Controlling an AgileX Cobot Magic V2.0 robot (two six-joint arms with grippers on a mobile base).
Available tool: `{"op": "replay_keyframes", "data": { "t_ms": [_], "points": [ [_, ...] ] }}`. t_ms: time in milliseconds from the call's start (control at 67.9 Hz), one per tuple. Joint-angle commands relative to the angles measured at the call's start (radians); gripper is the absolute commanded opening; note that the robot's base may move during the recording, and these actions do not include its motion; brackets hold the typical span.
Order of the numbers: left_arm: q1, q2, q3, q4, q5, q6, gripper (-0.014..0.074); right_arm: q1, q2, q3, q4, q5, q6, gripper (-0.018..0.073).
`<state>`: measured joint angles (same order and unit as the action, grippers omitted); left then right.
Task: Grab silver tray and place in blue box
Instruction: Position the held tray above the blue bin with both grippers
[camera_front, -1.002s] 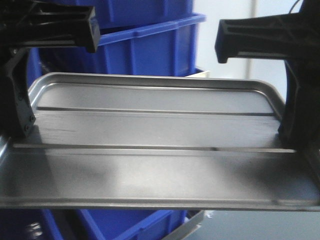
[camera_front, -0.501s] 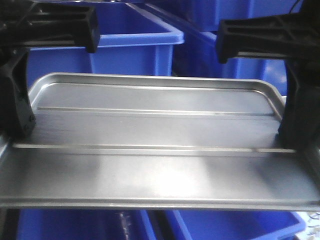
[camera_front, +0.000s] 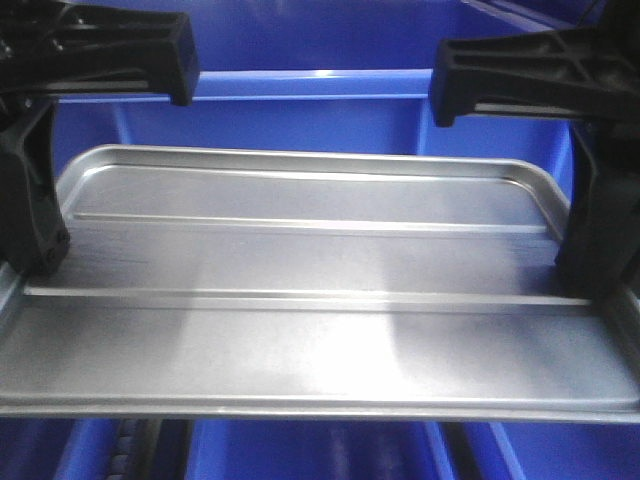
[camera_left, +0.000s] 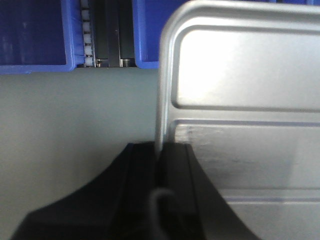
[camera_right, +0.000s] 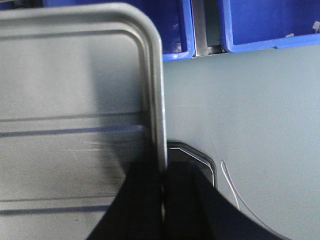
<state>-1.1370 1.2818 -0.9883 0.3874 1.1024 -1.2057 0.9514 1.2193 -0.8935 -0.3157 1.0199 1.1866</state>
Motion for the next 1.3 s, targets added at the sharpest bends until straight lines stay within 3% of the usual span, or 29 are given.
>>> {"op": "replay_keyframes", "data": {
  "t_ms": [0, 1282],
  "points": [
    [-0.012, -0.028, -0.026, 0.010, -0.028, 0.002, -0.0101, 0.003, -0.028, -0.033, -0.034, -0.048, 0.006, 0.0056],
    [-0.012, -0.028, -0.026, 0.010, -0.028, 0.002, -0.0100, 0.003, -0.028, -0.033, -0.034, -0.048, 0.006, 0.0056]
  ]
}}
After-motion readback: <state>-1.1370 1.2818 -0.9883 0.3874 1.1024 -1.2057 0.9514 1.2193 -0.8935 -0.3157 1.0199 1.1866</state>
